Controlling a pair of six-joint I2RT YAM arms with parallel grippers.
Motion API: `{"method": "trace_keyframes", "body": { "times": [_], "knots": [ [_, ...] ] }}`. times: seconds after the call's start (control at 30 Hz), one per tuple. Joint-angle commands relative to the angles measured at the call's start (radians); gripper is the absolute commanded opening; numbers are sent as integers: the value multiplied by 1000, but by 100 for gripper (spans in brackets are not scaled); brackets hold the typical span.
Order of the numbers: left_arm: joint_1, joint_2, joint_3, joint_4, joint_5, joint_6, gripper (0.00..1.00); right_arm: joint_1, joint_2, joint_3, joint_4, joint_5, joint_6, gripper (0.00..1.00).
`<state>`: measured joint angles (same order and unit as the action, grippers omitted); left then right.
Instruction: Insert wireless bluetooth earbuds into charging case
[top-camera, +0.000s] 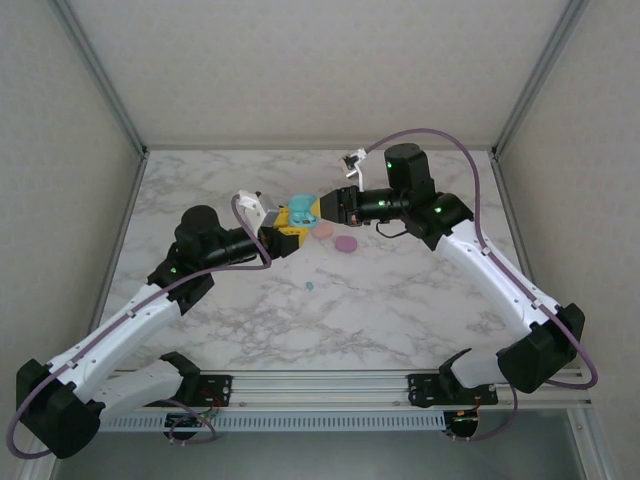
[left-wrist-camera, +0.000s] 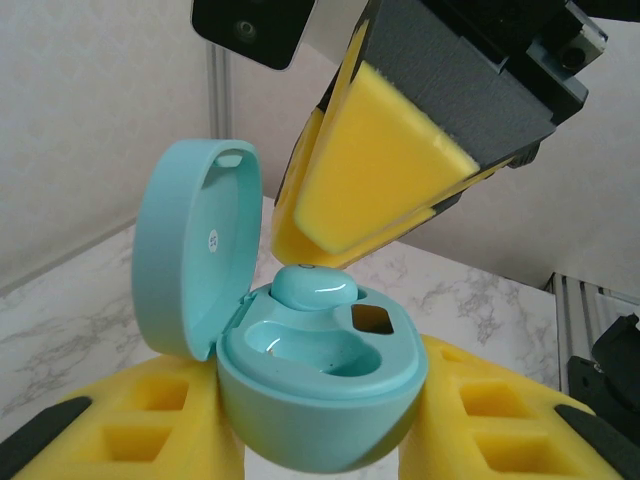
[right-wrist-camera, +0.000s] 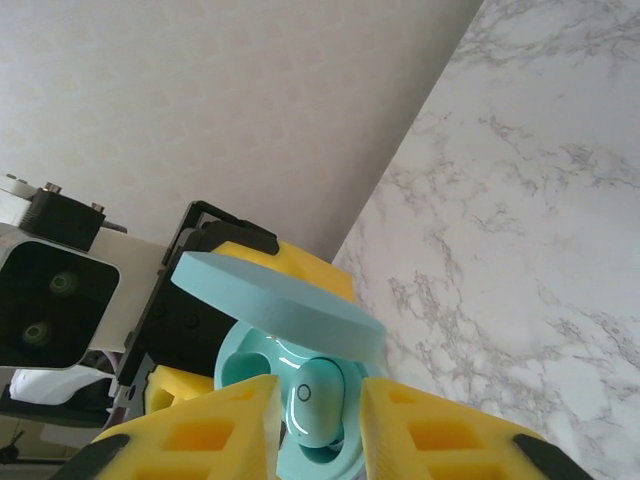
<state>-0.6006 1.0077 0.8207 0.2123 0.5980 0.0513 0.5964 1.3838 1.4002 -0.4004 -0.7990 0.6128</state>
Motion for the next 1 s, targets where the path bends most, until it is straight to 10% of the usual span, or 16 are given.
{"method": "trace_keyframes", "body": {
  "times": [0.0, 0.27, 0.5, 0.97],
  "knots": [
    [-8, -26, 17, 98, 8, -16, 28, 13, -10, 18, -72, 19, -27, 27],
    [-7, -46, -1, 88, -103, -11, 27, 9, -76, 38, -63, 83, -29, 39],
    [2, -124, -50, 73, -285, -31, 27, -79, -136, -58, -186, 446, 26, 42],
    [5, -293, -52, -73, -383, 12, 28, 79, 509, 22, -292, 523, -35, 39]
  ]
}}
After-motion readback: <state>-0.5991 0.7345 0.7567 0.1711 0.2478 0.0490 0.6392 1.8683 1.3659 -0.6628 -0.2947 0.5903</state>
